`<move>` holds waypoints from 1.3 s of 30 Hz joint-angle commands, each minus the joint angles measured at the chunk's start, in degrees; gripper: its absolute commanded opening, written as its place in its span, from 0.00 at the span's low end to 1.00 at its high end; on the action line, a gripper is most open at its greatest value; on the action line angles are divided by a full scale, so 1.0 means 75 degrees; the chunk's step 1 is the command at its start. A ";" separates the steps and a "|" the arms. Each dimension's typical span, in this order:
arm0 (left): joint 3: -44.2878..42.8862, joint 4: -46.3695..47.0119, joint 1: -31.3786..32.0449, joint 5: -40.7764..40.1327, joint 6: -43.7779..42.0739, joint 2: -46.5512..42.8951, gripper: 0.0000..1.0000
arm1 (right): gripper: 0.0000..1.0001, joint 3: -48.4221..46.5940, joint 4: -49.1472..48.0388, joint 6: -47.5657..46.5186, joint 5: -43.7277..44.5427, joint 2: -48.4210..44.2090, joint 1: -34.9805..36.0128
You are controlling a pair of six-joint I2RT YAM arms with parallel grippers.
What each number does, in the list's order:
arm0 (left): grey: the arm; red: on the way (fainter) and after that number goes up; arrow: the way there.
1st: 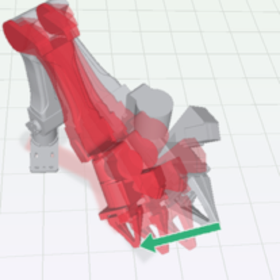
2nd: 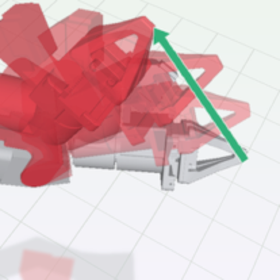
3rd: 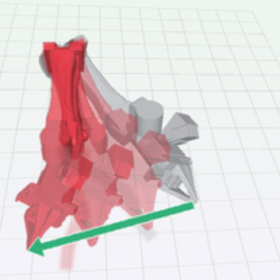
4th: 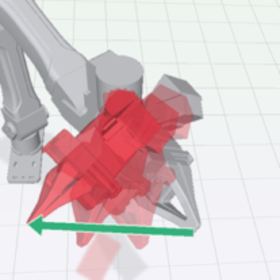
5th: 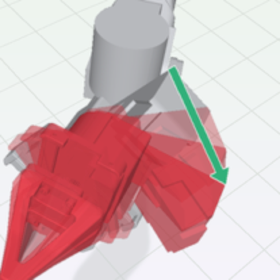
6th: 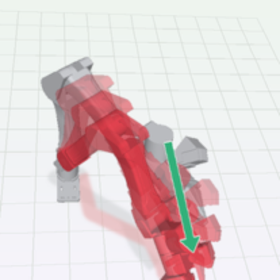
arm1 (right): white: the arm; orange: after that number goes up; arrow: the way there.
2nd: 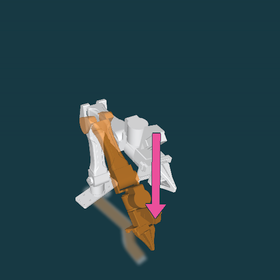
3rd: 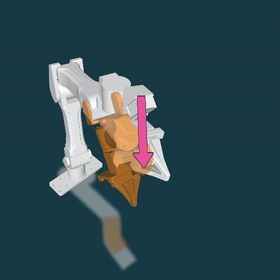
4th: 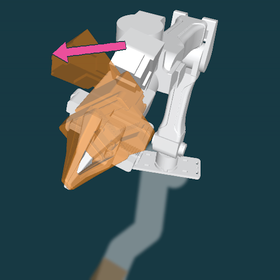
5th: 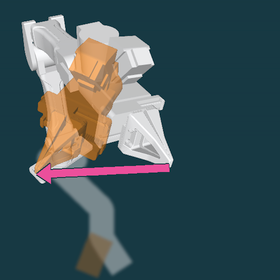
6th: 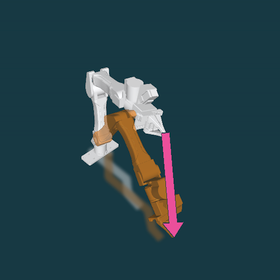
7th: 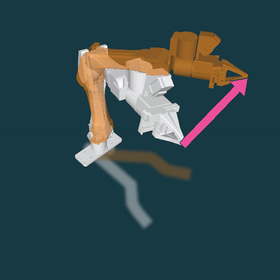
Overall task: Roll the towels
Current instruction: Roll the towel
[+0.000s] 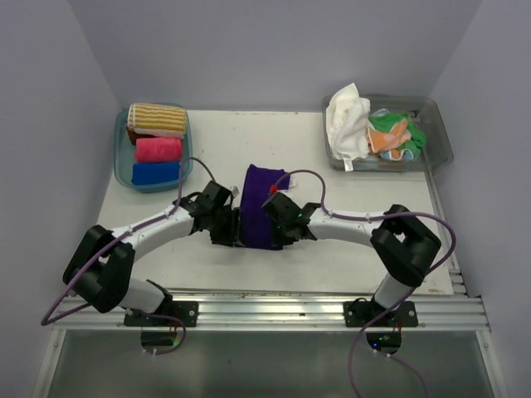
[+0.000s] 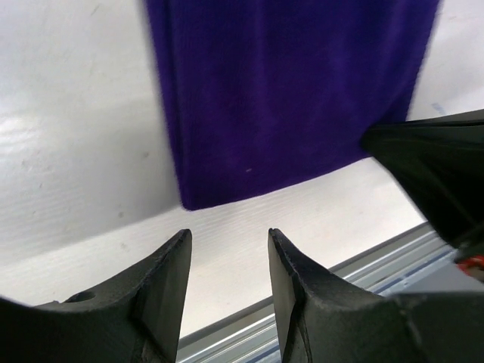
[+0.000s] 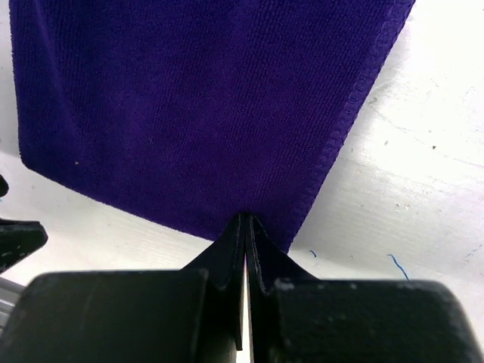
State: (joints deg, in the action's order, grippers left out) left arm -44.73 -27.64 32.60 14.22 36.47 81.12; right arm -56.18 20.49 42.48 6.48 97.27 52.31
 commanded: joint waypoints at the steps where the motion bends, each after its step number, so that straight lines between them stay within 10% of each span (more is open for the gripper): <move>1: 0.0257 -0.0124 -0.0034 -0.0360 0.0130 -0.0199 0.48 | 0.00 0.0072 0.0185 0.0149 0.0131 -0.0380 0.0033; 7: 0.0409 0.0099 -0.0034 -0.0290 0.0177 -0.0223 0.46 | 0.02 0.0295 0.0631 0.0043 0.0847 -0.1356 0.0033; 19: 0.0515 0.0685 -0.0034 -0.0489 0.0247 0.0304 0.40 | 0.37 0.0940 -0.0189 0.0324 0.0121 -0.1252 0.0033; 30: 0.0714 0.1166 -0.0046 -0.0395 0.0294 0.0774 0.28 | 0.37 0.0929 -0.0482 0.0289 0.0097 -0.0795 0.0033; 39: 0.0761 0.1084 -0.0046 -0.0630 0.0282 0.0692 0.38 | 0.35 0.1010 -0.0529 0.0313 0.0120 -0.0712 0.0033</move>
State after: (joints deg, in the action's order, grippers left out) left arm -40.58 -20.43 32.60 13.34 38.89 85.43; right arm -49.15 18.35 44.01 6.48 91.98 52.40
